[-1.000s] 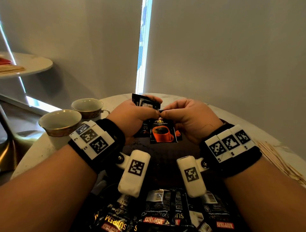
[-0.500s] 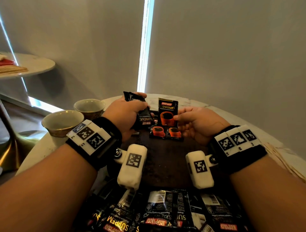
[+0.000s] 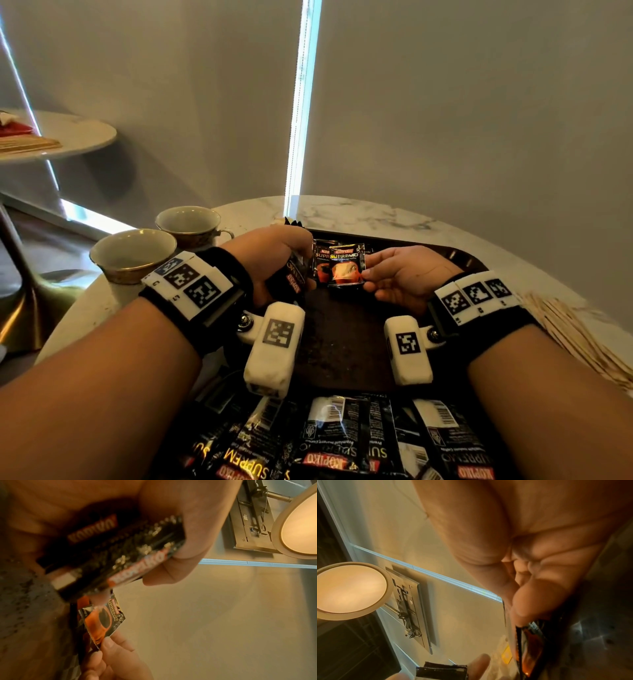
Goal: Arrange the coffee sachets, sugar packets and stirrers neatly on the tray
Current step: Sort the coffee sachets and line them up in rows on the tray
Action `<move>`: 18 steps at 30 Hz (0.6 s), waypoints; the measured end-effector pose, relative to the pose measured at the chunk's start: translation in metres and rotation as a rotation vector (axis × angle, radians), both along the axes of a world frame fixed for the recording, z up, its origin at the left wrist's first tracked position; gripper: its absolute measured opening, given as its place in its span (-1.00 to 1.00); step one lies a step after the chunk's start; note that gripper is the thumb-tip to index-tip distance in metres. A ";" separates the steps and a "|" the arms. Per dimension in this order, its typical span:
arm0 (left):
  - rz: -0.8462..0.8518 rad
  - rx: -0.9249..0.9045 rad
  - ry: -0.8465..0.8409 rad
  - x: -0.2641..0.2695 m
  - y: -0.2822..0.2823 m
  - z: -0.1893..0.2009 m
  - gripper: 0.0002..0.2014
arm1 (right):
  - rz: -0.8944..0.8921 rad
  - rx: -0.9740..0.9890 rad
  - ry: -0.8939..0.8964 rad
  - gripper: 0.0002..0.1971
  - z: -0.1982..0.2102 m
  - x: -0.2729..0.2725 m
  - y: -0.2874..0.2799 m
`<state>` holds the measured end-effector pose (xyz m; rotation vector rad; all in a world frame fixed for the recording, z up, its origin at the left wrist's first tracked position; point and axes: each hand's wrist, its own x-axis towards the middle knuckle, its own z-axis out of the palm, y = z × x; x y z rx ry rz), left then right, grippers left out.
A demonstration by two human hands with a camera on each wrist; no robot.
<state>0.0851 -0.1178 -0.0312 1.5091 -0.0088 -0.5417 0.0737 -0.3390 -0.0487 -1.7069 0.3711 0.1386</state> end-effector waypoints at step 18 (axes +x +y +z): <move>-0.075 0.085 0.036 -0.011 -0.001 0.008 -0.90 | 0.029 0.013 0.033 -0.72 -0.003 0.005 0.005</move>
